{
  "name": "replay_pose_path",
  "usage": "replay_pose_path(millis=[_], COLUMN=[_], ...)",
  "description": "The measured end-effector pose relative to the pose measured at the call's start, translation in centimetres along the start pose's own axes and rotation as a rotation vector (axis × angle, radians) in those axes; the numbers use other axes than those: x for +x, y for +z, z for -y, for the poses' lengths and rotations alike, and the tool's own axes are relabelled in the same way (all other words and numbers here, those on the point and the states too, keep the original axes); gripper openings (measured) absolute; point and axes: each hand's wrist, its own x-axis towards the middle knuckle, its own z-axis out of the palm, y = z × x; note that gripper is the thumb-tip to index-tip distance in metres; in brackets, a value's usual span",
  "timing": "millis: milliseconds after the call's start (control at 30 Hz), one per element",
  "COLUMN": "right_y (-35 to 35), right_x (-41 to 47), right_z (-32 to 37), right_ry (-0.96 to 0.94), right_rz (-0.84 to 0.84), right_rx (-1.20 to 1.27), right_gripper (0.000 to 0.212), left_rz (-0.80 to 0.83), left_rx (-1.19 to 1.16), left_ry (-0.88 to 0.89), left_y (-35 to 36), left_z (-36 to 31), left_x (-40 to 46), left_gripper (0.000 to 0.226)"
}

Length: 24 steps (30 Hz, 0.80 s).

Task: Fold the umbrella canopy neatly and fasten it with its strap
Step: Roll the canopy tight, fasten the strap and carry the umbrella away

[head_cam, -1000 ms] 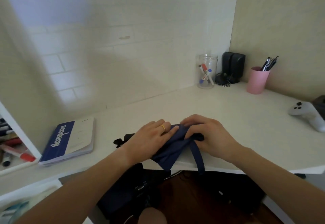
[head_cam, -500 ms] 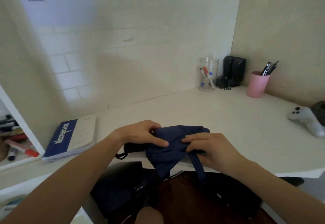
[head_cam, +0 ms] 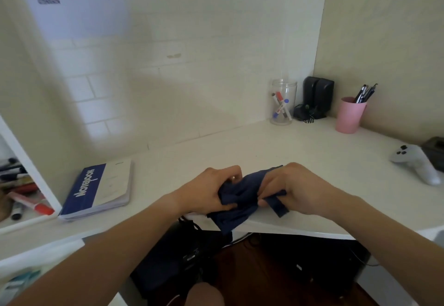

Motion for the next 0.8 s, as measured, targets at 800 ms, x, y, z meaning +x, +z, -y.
replay_pose_path(millis=[800], right_y=[-1.4], right_x=[1.7], right_z=[-0.6], right_ry=[0.045], right_rz=[0.013], right_rx=[0.073], right_gripper=[0.012], left_rz=[0.035], left_rx=[0.456], left_ry=[-0.017], left_y=[1.9], left_z=[0.6], left_x=[-0.1], left_gripper=[0.055])
